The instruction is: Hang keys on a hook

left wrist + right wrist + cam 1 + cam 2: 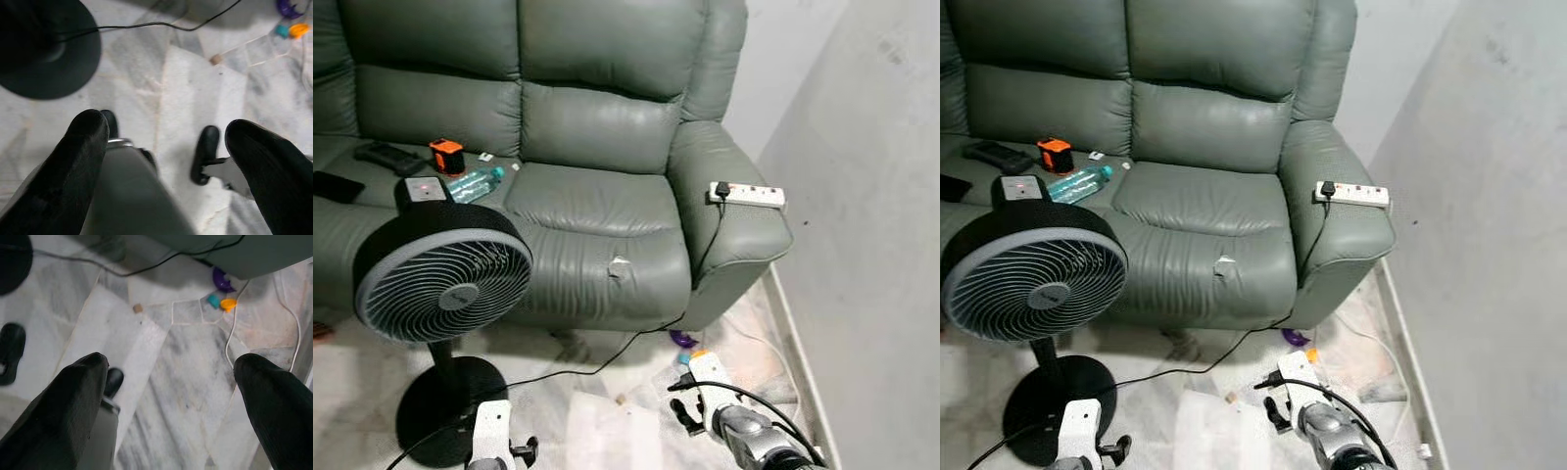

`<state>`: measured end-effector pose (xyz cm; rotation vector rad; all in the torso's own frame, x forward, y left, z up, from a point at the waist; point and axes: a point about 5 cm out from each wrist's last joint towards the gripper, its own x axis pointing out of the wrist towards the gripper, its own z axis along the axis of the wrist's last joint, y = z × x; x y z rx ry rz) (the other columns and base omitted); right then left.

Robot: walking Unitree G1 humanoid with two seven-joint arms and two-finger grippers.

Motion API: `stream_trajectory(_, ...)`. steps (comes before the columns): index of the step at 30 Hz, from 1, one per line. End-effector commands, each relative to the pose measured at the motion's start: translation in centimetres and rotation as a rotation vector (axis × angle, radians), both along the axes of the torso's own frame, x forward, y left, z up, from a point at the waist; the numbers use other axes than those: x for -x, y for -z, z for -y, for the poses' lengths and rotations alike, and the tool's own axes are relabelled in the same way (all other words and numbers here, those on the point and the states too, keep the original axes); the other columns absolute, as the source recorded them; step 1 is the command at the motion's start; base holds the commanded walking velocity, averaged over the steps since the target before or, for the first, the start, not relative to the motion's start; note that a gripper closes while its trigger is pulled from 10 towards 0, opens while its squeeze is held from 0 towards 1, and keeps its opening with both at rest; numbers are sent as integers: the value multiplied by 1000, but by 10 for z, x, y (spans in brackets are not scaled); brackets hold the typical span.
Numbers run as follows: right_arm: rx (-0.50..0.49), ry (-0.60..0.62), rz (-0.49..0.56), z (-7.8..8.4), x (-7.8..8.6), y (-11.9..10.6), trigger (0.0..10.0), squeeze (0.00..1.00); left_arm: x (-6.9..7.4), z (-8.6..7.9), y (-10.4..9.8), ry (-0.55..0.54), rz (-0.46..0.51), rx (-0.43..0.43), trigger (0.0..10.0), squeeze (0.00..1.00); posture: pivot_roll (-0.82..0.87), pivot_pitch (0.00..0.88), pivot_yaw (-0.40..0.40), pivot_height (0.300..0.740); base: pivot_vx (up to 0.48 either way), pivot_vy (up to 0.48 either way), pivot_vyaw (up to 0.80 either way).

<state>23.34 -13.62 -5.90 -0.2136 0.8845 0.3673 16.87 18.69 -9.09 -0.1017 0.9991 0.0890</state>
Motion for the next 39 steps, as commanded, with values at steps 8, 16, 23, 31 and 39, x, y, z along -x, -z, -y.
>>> stream_trajectory(8, -10, -53, -38, -2, 8, 4, 10000, 0, 15, 5, 8, 2, -85, -1, 10000, 0, 25, 88, -218, 740, 0, 0, 0)
stream_trajectory(16, -31, -11, -27, -12, 12, 7, 10000, 0, 7, -13, 2, 107, -75, -67, 10000, 0, 33, 91, -127, 740, 0, 0, 0)
stream_trajectory(23, -72, 52, -41, -19, 17, 10, 10000, 0, -13, -24, -9, 229, -52, -139, 10000, 0, 64, 91, -43, 740, 0, 0, 0)
stream_trajectory(31, -93, 65, -38, -30, 15, 8, 10000, 0, -33, -22, -19, 319, -38, -172, 10000, 0, 98, 78, -5, 740, 0, 0, 0)
stream_trajectory(39, -78, 36, -31, -33, 10, 5, 10000, 0, -36, -18, -20, 342, -36, -149, 10000, 0, 105, 71, -14, 740, 0, 0, -190)
